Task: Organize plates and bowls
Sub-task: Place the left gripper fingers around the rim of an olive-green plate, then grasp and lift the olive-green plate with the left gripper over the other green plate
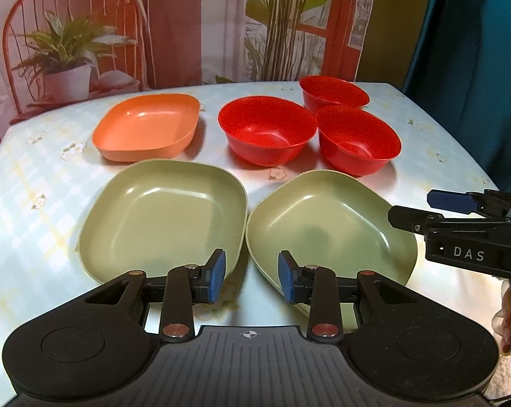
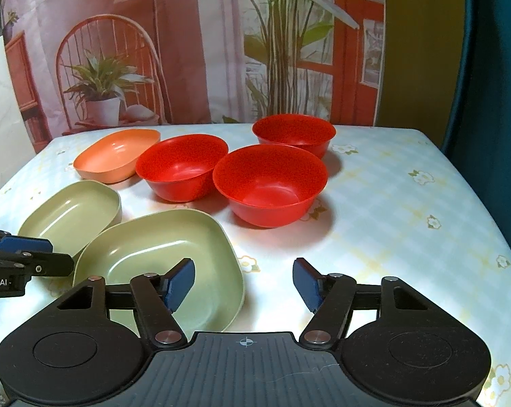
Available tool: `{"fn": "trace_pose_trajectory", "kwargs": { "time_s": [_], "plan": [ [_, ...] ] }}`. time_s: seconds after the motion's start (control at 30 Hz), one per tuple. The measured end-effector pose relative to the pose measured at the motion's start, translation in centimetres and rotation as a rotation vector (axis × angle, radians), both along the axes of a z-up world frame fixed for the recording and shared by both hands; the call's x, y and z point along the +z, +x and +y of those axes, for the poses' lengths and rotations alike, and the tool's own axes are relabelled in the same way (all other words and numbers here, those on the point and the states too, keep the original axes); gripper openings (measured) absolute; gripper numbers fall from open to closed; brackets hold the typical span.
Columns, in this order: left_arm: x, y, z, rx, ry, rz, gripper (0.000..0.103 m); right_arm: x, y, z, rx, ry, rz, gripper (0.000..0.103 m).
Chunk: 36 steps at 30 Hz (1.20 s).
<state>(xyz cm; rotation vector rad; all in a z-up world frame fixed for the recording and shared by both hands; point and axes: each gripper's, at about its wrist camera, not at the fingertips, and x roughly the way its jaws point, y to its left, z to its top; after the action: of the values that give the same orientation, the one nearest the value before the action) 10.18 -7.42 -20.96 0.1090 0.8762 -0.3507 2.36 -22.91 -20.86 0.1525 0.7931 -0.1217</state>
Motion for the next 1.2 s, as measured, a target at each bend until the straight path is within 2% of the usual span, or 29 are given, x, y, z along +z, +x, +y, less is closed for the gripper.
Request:
{"fn": "trace_pose_trajectory", "kwargs": {
  "time_s": [0.2,0.53,0.57,0.63,0.77,1.2],
  "plan": [
    [-0.7,0.1,-0.5,-0.023,0.0,0.025,0.036,-0.5,0.2,-0.3,0.001,0.006,0.014,0.058],
    [-3.0,0.9,-1.3,-0.064,-0.013,0.116,0.036,-1.7,0.9,0.0,0.013,0.013,0.047,0.047],
    [-3.2,1.0,-1.3,-0.071,-0.016,0.124,0.031,-1.8,0.9,-0.1,0.012,0.022,0.051,0.044],
    [-3.6,1.0,-1.4,-0.083,-0.025,0.141,0.029,-2.0,0.9,-0.2,0.015,0.041,0.057,0.039],
    [-3.5,0.8,-1.3,-0.103,-0.041,0.138,0.027,-2.0,0.7,0.0,0.032,0.063,0.054,0.03],
    [-1.7,-0.4,-1.0,-0.107,-0.056,0.081,0.027,-0.5,0.1,0.2,0.03,0.053,0.03,0.03]
  ]
}}
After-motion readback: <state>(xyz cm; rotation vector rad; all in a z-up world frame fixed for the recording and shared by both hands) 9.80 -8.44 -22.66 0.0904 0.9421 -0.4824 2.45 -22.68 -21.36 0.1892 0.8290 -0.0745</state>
